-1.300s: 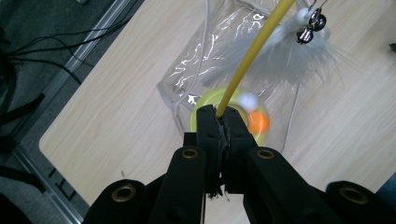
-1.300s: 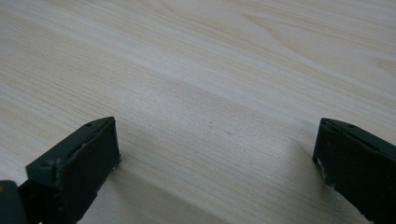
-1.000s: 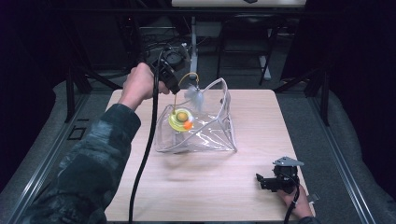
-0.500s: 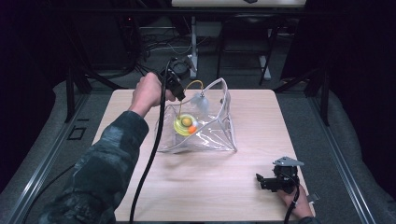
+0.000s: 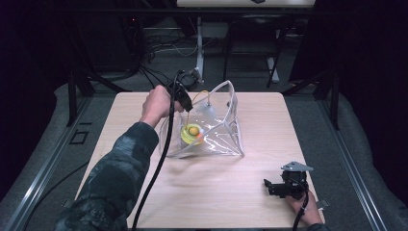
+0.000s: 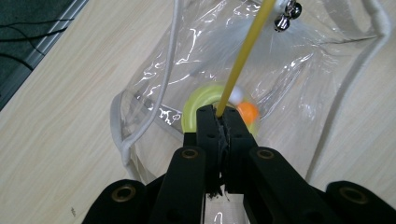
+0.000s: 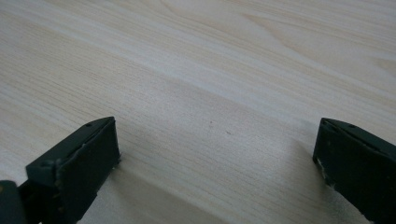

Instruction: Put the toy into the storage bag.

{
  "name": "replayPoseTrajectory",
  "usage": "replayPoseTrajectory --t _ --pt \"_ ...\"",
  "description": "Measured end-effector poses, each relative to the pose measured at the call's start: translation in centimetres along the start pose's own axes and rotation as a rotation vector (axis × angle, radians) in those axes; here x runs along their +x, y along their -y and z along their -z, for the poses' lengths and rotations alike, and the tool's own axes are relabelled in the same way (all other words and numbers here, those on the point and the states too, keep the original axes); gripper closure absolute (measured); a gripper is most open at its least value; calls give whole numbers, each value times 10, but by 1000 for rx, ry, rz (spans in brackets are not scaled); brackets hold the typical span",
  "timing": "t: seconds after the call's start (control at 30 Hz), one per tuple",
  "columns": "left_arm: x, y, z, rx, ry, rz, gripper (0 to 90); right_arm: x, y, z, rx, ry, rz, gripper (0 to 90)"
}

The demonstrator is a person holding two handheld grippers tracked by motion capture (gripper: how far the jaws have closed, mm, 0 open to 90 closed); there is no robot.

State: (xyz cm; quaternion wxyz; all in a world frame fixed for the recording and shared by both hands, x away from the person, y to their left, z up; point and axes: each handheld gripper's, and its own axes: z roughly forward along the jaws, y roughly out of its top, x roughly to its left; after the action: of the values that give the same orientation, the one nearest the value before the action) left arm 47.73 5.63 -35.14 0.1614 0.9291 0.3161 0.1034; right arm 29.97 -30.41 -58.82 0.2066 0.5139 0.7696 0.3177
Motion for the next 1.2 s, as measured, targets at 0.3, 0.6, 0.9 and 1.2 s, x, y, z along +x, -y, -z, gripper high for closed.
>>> replayPoseTrajectory --t 0.3,0.6,0.9,1.2 --pt "6 9 -17 -13 27 41 881 0 0 0 2 0 -1 0" --pt "7 17 -32 -11 49 68 880 -1 0 0 16 6 24 0" --pt "13 23 -33 -10 58 99 845 -1 0 0 12 5 17 0" --pt "11 31 -20 -55 66 111 587 -1 0 0 12 5 17 0"
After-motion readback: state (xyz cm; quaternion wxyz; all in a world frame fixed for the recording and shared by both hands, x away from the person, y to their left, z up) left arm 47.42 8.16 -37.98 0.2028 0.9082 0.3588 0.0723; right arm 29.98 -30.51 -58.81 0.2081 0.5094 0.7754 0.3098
